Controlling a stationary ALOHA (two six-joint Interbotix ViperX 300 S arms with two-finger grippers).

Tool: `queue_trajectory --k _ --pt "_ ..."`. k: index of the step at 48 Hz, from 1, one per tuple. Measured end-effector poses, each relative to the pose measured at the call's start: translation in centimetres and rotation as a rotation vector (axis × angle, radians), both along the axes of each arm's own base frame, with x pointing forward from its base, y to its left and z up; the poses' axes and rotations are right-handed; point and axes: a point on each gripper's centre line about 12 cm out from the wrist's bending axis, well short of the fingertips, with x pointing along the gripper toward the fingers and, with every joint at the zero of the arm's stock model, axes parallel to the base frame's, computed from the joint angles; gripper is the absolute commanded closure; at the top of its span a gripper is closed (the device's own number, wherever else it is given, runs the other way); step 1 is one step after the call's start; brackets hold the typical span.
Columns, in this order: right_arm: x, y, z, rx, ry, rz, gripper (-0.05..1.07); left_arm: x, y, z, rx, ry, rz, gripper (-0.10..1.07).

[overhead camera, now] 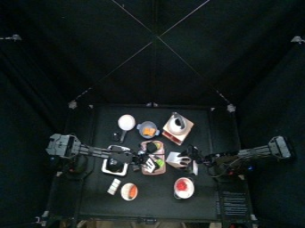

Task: Place starfruit in cutting position in middle bottom of table

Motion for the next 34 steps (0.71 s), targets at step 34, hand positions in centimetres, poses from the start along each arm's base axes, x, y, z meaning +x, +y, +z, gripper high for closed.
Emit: queue_trajectory --k 34 --pt "-0.1 0.0 0.1 -0.002 -0.004 0.001 0.00 -0.3 -8.8 -4.4 0.001 0.122 0.419 0.23"
